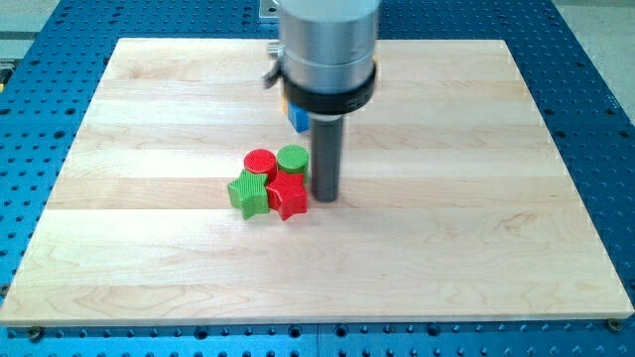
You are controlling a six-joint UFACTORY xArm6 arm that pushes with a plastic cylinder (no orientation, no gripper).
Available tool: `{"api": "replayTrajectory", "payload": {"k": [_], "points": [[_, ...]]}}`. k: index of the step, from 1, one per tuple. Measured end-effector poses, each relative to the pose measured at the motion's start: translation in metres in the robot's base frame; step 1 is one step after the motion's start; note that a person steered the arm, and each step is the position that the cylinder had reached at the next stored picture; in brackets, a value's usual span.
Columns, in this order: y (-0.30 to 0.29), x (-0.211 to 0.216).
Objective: Group up the blue blocks yellow blocks
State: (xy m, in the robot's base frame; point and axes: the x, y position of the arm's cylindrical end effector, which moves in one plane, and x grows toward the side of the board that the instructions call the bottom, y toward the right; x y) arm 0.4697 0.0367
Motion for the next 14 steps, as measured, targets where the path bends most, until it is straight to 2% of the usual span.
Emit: {"api": "replayTrajectory", "payload": {"k": [1, 2, 3, 4, 7, 8, 9, 10, 12, 13, 14], "points": [[0.035, -0.043], [-0.020, -0.058], [-0.049, -0.057], [-0.044, -0.090], [-0.015, -0.127], [-0.065, -0.066], [-0.126, -0.083], [-0.124, -0.098], [-0.017, -0.137], [-0.003, -0.146], [-0.083, -0.093]]}}
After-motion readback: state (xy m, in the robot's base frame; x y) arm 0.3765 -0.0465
